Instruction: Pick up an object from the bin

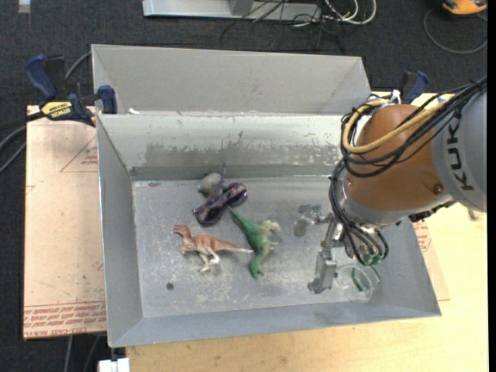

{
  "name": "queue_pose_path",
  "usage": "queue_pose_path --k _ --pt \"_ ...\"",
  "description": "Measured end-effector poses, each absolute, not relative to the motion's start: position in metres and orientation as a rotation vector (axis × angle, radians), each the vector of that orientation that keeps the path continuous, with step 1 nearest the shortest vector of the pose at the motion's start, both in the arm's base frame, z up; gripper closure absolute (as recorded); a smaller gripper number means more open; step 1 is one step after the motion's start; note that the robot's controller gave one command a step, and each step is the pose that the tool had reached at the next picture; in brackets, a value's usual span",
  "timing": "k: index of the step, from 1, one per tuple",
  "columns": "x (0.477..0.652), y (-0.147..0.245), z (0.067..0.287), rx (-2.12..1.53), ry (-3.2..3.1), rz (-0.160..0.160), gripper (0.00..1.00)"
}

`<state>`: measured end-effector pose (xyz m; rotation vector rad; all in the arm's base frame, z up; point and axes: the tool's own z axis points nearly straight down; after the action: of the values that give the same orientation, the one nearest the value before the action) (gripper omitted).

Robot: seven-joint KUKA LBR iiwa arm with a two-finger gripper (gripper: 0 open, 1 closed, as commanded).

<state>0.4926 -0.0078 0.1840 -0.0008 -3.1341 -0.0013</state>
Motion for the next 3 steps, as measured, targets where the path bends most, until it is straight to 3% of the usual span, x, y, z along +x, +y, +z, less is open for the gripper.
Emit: queue_pose_path --k 1,2,3 --pt "0.494 -0.008 0.188 0.000 -3.142 -0.001 0.00" --pt "0.515 0.049 0.105 0.165 -3.128 -0.005 0.00" --pt "0.508 0.083 0.166 0.275 -3.136 -0.005 0.00"
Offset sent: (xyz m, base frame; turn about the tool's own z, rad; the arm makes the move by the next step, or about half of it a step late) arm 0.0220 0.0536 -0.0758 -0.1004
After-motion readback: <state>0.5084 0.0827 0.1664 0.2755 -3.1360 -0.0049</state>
